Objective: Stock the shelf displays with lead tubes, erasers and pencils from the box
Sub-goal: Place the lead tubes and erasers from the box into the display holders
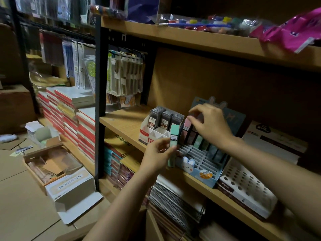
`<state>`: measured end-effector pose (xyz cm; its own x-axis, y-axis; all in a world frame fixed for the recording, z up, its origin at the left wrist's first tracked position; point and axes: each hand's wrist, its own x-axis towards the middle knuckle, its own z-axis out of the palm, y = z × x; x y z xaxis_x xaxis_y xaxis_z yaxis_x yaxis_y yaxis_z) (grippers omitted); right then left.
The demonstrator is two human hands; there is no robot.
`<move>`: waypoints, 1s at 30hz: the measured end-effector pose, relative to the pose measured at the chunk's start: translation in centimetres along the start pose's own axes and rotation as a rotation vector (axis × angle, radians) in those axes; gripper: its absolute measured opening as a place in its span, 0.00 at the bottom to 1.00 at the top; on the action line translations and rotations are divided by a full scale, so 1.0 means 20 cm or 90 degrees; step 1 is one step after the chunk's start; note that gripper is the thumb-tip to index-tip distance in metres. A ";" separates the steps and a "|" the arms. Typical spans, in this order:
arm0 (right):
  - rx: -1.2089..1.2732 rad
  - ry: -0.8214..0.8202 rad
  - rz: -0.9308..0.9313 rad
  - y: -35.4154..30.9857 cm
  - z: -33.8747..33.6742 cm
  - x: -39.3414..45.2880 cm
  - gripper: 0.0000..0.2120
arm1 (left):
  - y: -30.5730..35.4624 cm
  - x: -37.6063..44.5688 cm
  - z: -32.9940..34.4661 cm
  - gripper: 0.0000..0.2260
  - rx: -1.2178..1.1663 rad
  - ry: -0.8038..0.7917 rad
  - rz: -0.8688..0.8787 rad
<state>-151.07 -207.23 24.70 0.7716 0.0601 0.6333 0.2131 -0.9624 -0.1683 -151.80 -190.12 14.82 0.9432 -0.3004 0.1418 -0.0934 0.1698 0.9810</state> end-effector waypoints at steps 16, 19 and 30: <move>0.045 -0.067 0.140 0.13 -0.35 0.00 0.11 | -0.09 -0.05 0.09 0.24 0.673 -0.161 0.358; -0.003 -0.061 0.101 0.15 -0.29 -0.06 0.10 | -0.15 -0.06 0.08 0.28 0.805 -0.182 0.341; -0.030 -0.057 0.090 0.18 -0.13 -0.11 0.09 | -0.18 -0.05 0.08 0.28 0.814 -0.178 0.340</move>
<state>-153.65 -211.56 24.65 0.8423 -0.0555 0.5362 0.0722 -0.9741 -0.2143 -153.01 -191.94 11.40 0.6233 -0.6707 0.4022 -0.7770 -0.5894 0.2213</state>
